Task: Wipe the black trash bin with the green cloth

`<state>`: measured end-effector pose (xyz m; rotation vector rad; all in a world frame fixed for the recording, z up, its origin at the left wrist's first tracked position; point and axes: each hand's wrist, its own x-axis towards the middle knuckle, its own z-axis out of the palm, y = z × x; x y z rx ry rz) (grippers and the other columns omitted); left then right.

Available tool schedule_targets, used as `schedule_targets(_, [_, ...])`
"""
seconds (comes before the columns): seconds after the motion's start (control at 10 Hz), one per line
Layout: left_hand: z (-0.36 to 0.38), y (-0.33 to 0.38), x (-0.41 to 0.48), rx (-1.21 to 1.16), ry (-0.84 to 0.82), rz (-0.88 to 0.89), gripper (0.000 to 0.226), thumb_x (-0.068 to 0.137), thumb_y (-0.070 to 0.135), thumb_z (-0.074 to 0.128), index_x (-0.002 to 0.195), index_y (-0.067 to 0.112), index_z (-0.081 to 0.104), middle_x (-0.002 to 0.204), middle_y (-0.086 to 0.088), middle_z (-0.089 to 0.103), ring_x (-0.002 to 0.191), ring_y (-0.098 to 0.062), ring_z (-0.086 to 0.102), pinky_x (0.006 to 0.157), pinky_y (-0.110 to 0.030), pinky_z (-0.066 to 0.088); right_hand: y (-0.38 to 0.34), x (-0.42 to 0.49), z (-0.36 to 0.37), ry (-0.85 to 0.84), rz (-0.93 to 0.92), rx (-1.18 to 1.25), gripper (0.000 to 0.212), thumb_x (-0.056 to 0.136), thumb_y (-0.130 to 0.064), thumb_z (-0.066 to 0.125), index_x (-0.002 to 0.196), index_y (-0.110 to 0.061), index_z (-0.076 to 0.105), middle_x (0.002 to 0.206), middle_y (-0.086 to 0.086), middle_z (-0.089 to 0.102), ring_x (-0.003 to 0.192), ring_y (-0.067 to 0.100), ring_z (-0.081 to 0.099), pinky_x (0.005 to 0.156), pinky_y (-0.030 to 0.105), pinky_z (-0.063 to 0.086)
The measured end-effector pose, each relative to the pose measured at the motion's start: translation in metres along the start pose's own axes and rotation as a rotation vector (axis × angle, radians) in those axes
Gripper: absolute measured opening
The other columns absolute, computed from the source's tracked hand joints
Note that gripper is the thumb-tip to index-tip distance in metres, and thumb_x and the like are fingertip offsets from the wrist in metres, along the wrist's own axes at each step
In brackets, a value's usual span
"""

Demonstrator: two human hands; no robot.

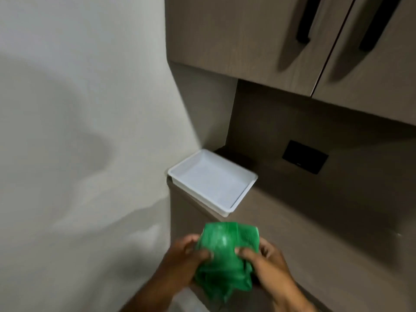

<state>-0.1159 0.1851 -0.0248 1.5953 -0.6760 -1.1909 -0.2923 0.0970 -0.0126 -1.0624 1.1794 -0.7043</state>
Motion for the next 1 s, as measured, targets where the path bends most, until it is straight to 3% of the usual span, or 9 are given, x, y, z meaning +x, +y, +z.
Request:
schedule_targets(0.1, [0.004, 0.073, 0.088, 0.097, 0.144, 0.050, 0.027, 0.089, 0.007, 0.078, 0.115, 0.011, 0.071, 0.088, -0.010, 0.079, 0.062, -0.020, 0.073, 0.047, -0.028, 0.054, -0.071, 0.081, 0.024, 0.086, -0.132, -0.025, 0.027, 0.081, 0.009, 0.079, 0.102, -0.007, 0.072, 0.093, 0.015, 0.081, 0.073, 0.020, 0.079, 0.065, 0.031, 0.064])
schedule_targets(0.2, [0.000, 0.113, 0.180, 0.292, 0.222, 0.061, 0.046, 0.085, 0.023, 0.084, 0.126, 0.019, 0.062, 0.114, -0.013, 0.075, 0.088, -0.028, 0.078, 0.071, -0.038, 0.066, -0.105, 0.168, 0.044, 0.180, -0.178, -0.255, 0.029, 0.076, -0.003, 0.087, 0.097, -0.016, 0.072, 0.093, 0.004, 0.077, 0.068, 0.008, 0.075, 0.054, 0.017, 0.054])
schedule_targets(0.3, [-0.002, 0.123, 0.243, 0.686, 0.262, 0.066, 0.058, 0.085, 0.036, 0.084, 0.135, 0.024, 0.059, 0.132, -0.008, 0.069, 0.118, -0.030, 0.069, 0.100, -0.037, 0.056, -0.112, 0.232, 0.061, 0.185, -0.142, -0.498, 0.043, 0.074, -0.010, 0.088, 0.114, -0.010, 0.071, 0.116, 0.012, 0.076, 0.106, 0.028, 0.074, 0.088, 0.033, 0.061])
schedule_targets(0.4, [0.003, 0.114, 0.282, 0.929, 0.245, 0.030, 0.064, 0.085, 0.031, 0.083, 0.141, 0.018, 0.054, 0.139, -0.012, 0.064, 0.125, -0.034, 0.064, 0.105, -0.041, 0.055, -0.100, 0.265, 0.069, 0.204, -0.071, -0.693, 0.066, 0.081, -0.017, 0.084, 0.139, -0.007, 0.054, 0.141, 0.016, 0.061, 0.129, 0.036, 0.061, 0.108, 0.039, 0.052])
schedule_targets(0.6, [0.011, 0.093, 0.314, 1.088, 0.202, -0.072, 0.066, 0.086, 0.019, 0.084, 0.144, 0.013, 0.053, 0.137, -0.013, 0.063, 0.125, -0.034, 0.065, 0.107, -0.046, 0.057, -0.079, 0.292, 0.075, 0.191, -0.090, -0.995, 0.068, 0.083, -0.019, 0.082, 0.141, -0.008, 0.049, 0.143, 0.017, 0.058, 0.131, 0.038, 0.058, 0.108, 0.043, 0.051])
schedule_targets(0.7, [0.012, 0.091, 0.310, 1.207, 0.305, -0.093, 0.078, 0.081, 0.039, 0.088, 0.145, 0.018, 0.051, 0.140, -0.010, 0.061, 0.134, -0.033, 0.054, 0.113, -0.053, 0.043, -0.077, 0.290, 0.074, 0.345, -0.221, -1.319, 0.075, 0.077, -0.040, 0.086, 0.137, -0.015, 0.049, 0.136, 0.012, 0.063, 0.128, 0.035, 0.057, 0.104, 0.046, 0.047])
schedule_targets(0.8, [0.012, 0.097, 0.290, 1.493, 0.488, -0.041, 0.102, 0.070, 0.069, 0.084, 0.150, 0.024, 0.040, 0.148, -0.010, 0.050, 0.140, -0.034, 0.039, 0.113, -0.058, 0.031, -0.078, 0.280, 0.072, 0.454, -0.342, -1.635, 0.096, 0.067, -0.068, 0.082, 0.141, -0.020, 0.042, 0.137, 0.008, 0.057, 0.128, 0.033, 0.047, 0.101, 0.047, 0.036])
schedule_targets(0.9, [0.013, 0.102, 0.264, 1.475, 0.578, 0.169, 0.097, 0.078, 0.063, 0.078, 0.155, 0.027, 0.033, 0.156, -0.009, 0.042, 0.146, -0.034, 0.033, 0.116, -0.060, 0.027, -0.077, 0.269, 0.067, 0.483, -0.433, -1.539, 0.099, 0.079, -0.079, 0.062, 0.155, -0.023, 0.031, 0.147, 0.007, 0.046, 0.134, 0.033, 0.040, 0.104, 0.049, 0.033])
schedule_targets(1.0, [0.010, 0.090, 0.225, 1.336, 0.540, 0.377, 0.087, 0.091, 0.062, 0.068, 0.162, 0.035, 0.025, 0.172, -0.001, 0.029, 0.159, -0.030, 0.022, 0.127, -0.060, 0.021, -0.074, 0.240, 0.055, 0.492, -0.512, -1.279, 0.083, 0.091, -0.069, 0.052, 0.158, -0.025, 0.032, 0.153, 0.005, 0.045, 0.137, 0.032, 0.042, 0.110, 0.050, 0.036])
